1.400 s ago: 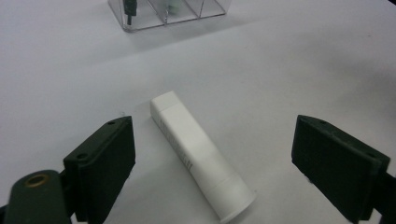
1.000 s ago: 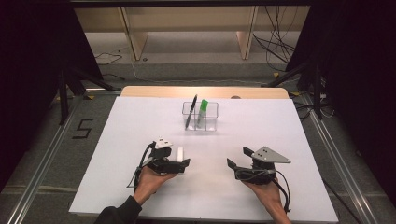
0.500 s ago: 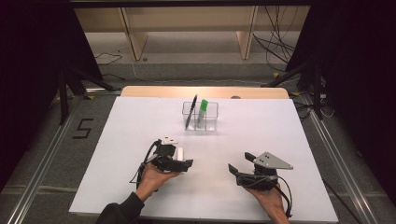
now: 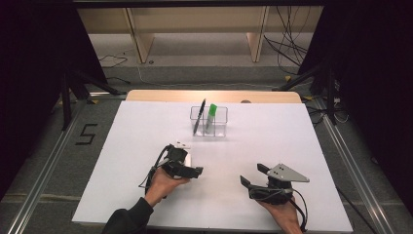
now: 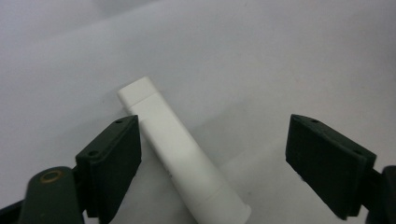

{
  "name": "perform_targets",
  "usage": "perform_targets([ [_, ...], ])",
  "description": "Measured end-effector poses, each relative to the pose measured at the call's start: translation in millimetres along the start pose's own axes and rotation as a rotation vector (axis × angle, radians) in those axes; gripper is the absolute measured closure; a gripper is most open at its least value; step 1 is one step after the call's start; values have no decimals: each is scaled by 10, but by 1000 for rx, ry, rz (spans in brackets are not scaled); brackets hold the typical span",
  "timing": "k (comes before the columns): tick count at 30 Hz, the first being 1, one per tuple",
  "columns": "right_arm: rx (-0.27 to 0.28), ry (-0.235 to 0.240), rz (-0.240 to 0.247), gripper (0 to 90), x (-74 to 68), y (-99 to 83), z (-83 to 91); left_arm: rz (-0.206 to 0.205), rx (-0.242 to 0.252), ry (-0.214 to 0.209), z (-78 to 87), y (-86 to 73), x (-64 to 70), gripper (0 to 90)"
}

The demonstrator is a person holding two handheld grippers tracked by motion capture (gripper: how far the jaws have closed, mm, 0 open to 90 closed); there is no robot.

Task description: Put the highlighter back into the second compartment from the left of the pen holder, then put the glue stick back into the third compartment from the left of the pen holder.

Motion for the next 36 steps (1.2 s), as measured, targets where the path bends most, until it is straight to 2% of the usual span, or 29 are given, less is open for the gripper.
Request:
perform_targets([
  [6, -1, -1, 2, 246, -20, -24, 26, -21, -17, 25, -6, -49, -14, 238],
  [19, -2, 0, 4, 250, -31, -48, 55, -30, -32, 75, -14, -149, -17, 320],
  [29, 6, -1, 10, 254, -59, -16, 73, -58, -3, 124, -3, -213, -14, 389],
  [32, 6, -3, 11, 255, -68, -16, 76, -72, 0, 130, 5, -225, -14, 405],
  [36, 5, -2, 18, 259, -84, -14, 77, -68, 6, 128, 16, -237, -7, 431],
])
Point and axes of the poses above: each handheld gripper's, and its own axes: z roughly backward along the jaws, y roughly out of its top, x roughly to its right, the point moved 9 cm from there along -z, roughly forward along the jaws, and after that the axes turned 10 degrees about y, right-handed, at the moved point
